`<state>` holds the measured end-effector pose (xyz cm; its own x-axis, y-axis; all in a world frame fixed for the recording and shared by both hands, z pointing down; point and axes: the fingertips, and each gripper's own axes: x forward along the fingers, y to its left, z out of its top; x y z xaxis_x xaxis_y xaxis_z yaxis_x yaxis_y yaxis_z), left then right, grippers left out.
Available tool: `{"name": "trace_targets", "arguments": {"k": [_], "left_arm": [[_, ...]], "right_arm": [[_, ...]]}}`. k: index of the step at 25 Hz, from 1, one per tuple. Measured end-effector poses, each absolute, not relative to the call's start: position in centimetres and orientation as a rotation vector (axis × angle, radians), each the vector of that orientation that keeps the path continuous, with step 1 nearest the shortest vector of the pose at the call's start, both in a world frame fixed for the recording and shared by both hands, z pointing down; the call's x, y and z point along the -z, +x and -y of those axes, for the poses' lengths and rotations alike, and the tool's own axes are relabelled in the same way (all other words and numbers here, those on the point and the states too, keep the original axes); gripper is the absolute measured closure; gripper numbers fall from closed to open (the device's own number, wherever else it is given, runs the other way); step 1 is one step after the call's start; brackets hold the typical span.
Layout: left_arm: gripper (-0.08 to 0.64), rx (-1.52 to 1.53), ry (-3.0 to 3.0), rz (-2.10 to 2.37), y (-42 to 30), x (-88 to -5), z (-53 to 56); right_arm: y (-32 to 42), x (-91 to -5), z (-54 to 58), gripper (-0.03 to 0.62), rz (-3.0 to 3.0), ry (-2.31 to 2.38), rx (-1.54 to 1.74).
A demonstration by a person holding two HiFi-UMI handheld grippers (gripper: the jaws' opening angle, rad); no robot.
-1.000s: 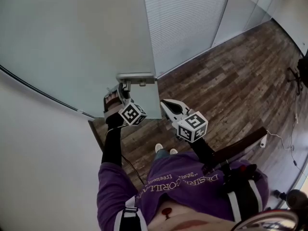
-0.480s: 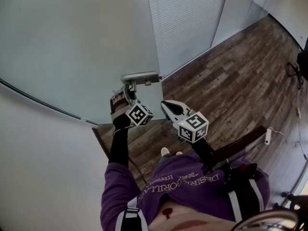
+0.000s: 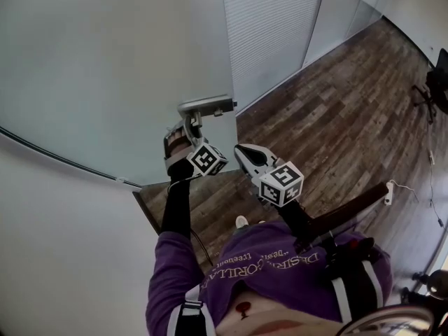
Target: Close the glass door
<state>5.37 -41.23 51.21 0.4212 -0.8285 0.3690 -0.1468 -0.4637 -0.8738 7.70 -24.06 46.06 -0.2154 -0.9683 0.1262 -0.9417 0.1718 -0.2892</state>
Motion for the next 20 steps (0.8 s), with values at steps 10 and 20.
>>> {"name": "trace_targets", "arguments": {"k": [10, 20], "left_arm": [[0.436, 0.986, -1.902, -0.841, 7.6, -49.6, 43.5], [0.436, 1.066, -1.882, -0.847, 8.1, -51.5, 44.8]], "right_arm": [[7.0, -46.2, 25.9, 0.595, -2.330, -1.955, 0.453], [8.3, -46.3, 26.2, 0.595, -2.361, -1.938, 0.439]]}}
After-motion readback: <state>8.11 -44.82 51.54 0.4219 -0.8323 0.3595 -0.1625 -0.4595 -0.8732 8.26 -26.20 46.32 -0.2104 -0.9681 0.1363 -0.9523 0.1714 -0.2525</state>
